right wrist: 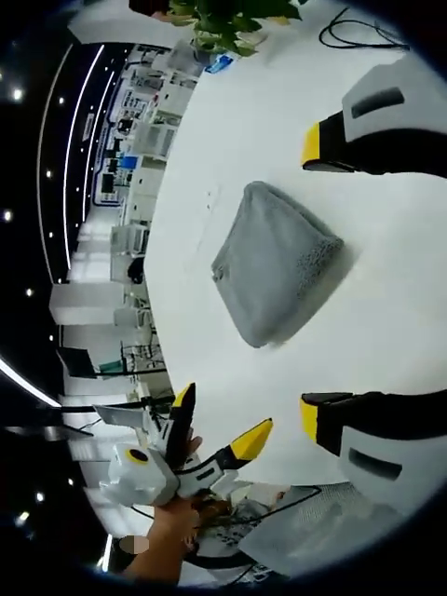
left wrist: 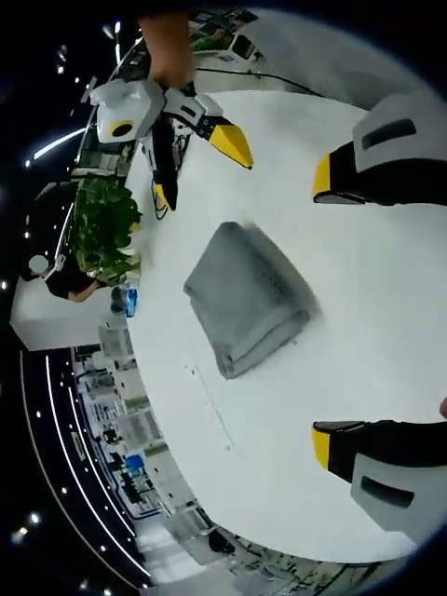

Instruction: Fold the towel on the table until its edges align and the towel forms a compact rectangular stack.

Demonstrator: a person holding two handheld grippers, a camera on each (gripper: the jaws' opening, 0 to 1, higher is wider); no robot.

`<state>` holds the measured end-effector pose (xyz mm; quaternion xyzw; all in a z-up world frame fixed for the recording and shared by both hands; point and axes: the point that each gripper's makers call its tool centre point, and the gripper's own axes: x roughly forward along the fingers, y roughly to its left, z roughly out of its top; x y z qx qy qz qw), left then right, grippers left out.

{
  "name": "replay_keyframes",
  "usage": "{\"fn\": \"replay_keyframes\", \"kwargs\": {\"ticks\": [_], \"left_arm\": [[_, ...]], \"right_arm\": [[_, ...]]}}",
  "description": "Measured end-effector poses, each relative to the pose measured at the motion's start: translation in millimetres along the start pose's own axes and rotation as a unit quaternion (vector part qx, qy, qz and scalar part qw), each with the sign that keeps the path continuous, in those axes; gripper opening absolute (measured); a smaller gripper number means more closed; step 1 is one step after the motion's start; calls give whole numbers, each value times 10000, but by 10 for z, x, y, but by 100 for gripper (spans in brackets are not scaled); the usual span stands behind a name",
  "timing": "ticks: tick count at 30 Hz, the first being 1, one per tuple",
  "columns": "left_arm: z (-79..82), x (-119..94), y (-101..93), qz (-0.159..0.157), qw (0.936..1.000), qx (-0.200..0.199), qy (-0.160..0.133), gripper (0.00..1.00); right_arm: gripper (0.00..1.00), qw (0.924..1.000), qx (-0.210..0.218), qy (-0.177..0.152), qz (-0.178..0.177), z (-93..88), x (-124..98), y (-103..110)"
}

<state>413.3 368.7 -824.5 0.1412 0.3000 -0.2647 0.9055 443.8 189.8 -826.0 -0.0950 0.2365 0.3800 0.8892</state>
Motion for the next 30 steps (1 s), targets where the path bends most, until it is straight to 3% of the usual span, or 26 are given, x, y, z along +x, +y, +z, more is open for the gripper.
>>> {"fn": "replay_keyframes", "kwargs": {"ticks": [8, 11, 19, 30], "left_arm": [[-6, -158, -127, 59, 9996, -64, -284, 99], [-51, -215, -191, 121, 9997, 78, -220, 99], [-80, -463, -375, 169, 9989, 27, -442, 99], [-233, -833, -490, 406, 9964, -111, -735, 99]], "right_arm": [[99, 9999, -18, -119, -73, -1, -209, 133], [99, 9998, -16, -170, -111, -13, -268, 167], [99, 9995, 73, -254, -186, -40, -478, 436], [99, 9987, 171, -244, -412, -218, -804, 650]]}}
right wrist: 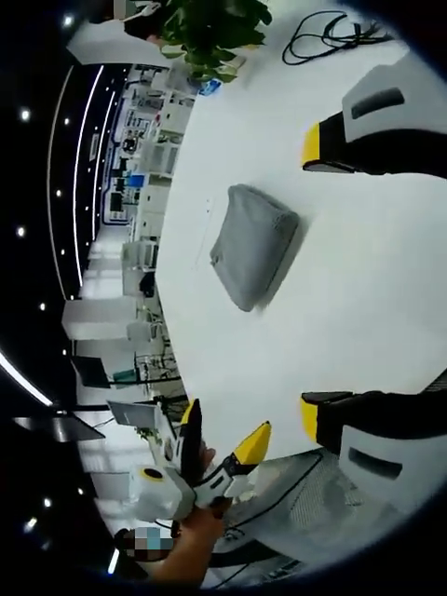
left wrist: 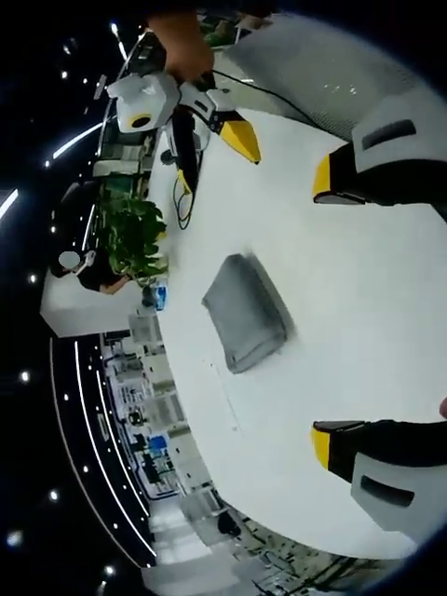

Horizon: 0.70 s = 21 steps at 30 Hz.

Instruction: Fold the towel on the table until its edges align and the towel forms a compact rectangular stack.

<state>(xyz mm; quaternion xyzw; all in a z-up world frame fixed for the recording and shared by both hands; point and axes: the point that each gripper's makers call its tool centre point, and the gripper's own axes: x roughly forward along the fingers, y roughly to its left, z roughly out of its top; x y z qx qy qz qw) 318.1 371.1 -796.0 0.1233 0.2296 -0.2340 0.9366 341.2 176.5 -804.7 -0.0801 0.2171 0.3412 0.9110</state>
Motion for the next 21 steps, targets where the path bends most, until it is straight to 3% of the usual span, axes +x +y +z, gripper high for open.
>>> {"fn": "replay_keyframes", "kwargs": {"ticks": [10, 13, 15, 17, 21], "left_arm": [[-171, -199, -57, 152, 9998, 127, -65, 99], [-177, -221, -58, 254, 9994, 184, -149, 99], [-172, -214, -78, 279, 9990, 284, -221, 98], [-183, -189, -95, 209, 9992, 289, -168, 98], [-207, -200, -71, 186, 9996, 132, -164, 99]], "right_arm": [[97, 9997, -108, 60, -190, -183, -230, 144], [97, 9993, -5, -232, -277, -115, -262, 172], [97, 9990, -187, -266, -321, -80, -264, 200], [97, 9982, -258, -498, -211, 35, -264, 276], [96, 9979, -115, -549, -317, 29, -308, 248]]}}
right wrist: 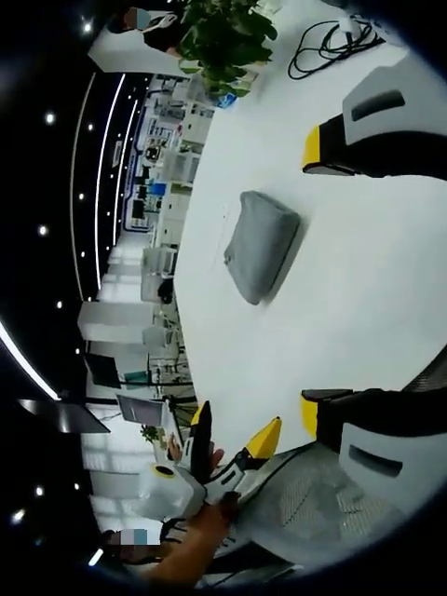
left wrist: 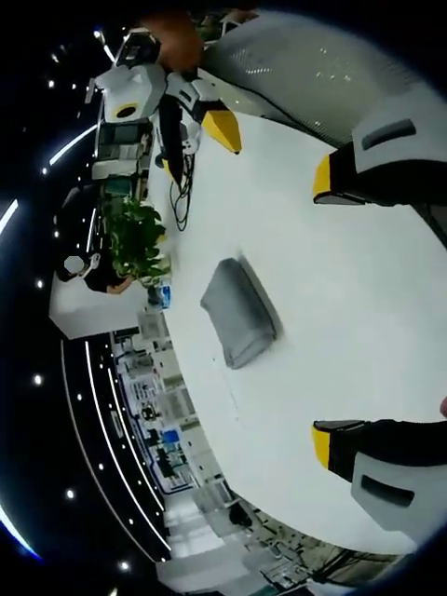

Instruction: Fold the towel on the table until its edges align and the towel forms a compact rectangular stack.

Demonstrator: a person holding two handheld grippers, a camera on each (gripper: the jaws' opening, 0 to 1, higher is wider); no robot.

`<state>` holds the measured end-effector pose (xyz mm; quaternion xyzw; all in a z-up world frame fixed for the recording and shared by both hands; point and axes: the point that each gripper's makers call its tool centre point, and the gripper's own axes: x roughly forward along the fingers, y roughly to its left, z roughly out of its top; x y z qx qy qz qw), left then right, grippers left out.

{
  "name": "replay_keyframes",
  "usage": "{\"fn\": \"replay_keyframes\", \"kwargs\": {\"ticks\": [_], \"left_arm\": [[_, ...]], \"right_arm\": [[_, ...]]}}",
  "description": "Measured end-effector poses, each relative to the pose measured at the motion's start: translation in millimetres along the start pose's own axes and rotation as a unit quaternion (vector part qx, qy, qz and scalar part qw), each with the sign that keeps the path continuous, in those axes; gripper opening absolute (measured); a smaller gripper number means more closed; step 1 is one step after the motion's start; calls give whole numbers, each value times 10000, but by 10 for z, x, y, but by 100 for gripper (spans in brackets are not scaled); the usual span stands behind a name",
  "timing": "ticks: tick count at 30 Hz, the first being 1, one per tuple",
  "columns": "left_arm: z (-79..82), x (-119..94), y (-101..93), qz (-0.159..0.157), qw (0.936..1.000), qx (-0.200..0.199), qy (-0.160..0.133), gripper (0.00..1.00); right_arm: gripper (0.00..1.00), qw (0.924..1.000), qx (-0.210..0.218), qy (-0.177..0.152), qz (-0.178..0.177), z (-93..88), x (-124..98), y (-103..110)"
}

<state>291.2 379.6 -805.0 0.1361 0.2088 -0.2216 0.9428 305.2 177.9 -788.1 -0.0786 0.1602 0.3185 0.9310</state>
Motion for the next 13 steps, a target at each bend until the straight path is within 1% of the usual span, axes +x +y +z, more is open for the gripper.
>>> {"fn": "replay_keyframes", "kwargs": {"ticks": [3, 5, 8, 10, 13], "left_arm": [[13, -15, 1, 3, 9999, -94, -55, 99], [22, -14, -8, 3, 9999, -34, -96, 98], [-10, 0, -37, -31, 10000, 56, -50, 98], [-8, -3, -38, -34, 9999, 78, -74, 98], [-23, -17, -46, -43, 9999, 131, -84, 98]], "right_arm": [[97, 9999, 83, 80, -92, -47, 0, -40], [96, 9999, 87, 89, -115, -58, 18, -70], [96, 9996, 184, 203, -100, -119, 40, -77], [95, 9996, 106, 222, -140, -102, 20, -29], [95, 9998, -1, 157, -114, -80, 42, -30]]}}
